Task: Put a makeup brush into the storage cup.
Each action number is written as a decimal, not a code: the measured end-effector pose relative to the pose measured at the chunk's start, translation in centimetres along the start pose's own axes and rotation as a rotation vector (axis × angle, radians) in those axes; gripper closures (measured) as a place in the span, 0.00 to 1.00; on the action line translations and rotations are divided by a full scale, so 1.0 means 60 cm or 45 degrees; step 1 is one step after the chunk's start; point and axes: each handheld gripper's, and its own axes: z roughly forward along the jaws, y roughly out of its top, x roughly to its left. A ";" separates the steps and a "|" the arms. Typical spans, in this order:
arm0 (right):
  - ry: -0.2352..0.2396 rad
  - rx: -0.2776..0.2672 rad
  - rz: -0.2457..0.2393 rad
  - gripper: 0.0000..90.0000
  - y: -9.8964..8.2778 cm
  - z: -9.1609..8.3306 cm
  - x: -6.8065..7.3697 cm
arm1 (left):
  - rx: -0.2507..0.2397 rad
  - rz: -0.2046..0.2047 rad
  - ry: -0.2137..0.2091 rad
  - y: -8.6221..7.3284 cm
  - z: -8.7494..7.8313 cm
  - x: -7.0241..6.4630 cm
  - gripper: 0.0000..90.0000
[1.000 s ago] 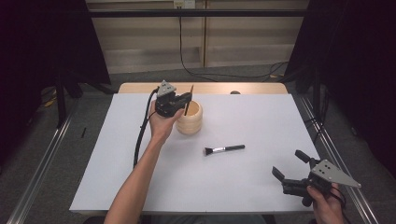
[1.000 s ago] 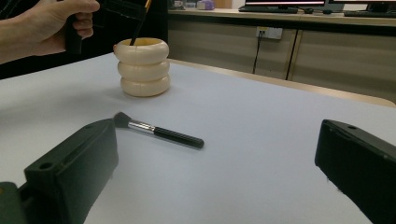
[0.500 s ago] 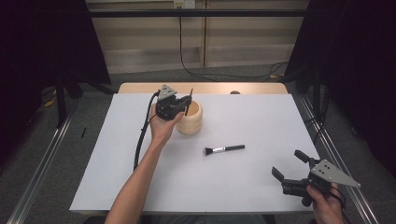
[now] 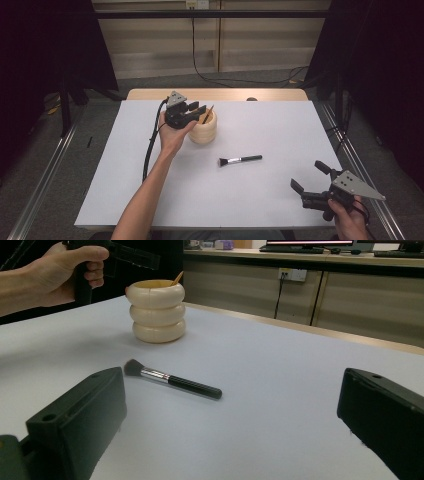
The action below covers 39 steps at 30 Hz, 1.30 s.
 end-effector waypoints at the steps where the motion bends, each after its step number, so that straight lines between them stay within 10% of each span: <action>1: 0.000 0.000 0.000 0.00 0.000 0.000 0.000 | -0.008 -0.009 0.006 0.001 0.000 0.000 0.57; 14: 0.000 0.002 -0.005 0.00 0.000 0.001 0.000 | 0.011 -0.024 0.093 0.010 -0.010 -0.004 0.04; 32: -0.005 0.000 0.003 0.00 0.000 0.000 0.000 | -0.038 0.039 0.012 0.012 -0.038 -0.022 0.02; 39: -0.003 0.003 0.000 0.00 0.001 0.001 0.000 | -0.040 0.085 0.092 0.009 -0.055 -0.027 0.02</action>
